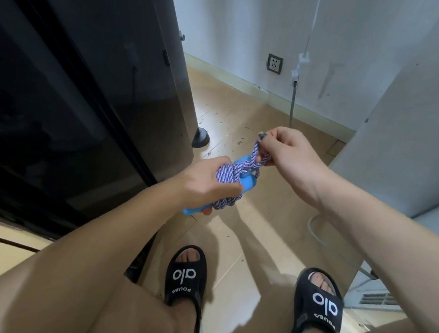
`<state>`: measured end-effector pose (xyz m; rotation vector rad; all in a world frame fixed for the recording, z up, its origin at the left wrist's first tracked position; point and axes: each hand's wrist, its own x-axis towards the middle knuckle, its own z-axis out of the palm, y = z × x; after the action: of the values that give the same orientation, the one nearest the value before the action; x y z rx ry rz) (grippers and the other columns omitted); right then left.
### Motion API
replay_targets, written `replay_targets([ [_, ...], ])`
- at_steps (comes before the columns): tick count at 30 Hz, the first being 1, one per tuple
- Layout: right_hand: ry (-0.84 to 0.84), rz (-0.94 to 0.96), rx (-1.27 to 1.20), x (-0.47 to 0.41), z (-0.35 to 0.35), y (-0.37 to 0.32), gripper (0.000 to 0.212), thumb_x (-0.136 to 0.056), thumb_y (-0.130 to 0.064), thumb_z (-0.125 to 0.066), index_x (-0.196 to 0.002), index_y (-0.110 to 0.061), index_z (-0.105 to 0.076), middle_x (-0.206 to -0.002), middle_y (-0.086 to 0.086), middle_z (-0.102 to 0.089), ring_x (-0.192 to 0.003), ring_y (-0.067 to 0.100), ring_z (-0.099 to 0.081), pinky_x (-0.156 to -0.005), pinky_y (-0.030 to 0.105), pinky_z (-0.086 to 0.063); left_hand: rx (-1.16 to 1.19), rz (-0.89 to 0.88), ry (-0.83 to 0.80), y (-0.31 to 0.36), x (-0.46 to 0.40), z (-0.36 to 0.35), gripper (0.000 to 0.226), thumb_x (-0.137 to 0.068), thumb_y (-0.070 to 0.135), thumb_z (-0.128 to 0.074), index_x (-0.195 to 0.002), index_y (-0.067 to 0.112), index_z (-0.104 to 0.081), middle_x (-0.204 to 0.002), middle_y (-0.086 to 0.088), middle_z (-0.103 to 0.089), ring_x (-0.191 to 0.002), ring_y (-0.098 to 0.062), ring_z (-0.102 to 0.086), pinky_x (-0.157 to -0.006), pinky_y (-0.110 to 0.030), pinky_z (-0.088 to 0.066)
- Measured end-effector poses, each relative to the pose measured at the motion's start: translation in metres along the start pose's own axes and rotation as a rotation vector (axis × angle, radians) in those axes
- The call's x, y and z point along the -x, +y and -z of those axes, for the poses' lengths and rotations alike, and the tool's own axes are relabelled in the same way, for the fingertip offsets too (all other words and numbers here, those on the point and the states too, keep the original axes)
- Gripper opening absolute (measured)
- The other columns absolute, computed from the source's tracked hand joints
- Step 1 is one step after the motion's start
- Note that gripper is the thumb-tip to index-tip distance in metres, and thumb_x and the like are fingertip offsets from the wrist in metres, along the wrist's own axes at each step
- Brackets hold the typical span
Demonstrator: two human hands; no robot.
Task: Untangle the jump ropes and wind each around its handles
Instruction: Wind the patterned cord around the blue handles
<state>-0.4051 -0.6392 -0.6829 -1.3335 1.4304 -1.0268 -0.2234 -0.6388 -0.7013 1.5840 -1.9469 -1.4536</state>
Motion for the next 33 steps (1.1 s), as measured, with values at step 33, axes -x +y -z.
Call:
replay_targets([
  [33, 0.28, 0.355, 0.422, -0.295, 0.215, -0.481, 0.008, -0.098, -0.015, -0.053, -0.097, -0.009, -0.059, -0.087, 0.002, -0.063, -0.079, 0.02, -0.056, -0.075, 0.04, -0.046, 0.153, -0.489, 0.145, 0.499, -0.167, 0.344, 0.005, -0.1, 0.009, -0.059, -0.097, 0.007, -0.063, -0.087, -0.011, -0.064, -0.08, -0.013, -0.061, -0.075, -0.032, -0.053],
])
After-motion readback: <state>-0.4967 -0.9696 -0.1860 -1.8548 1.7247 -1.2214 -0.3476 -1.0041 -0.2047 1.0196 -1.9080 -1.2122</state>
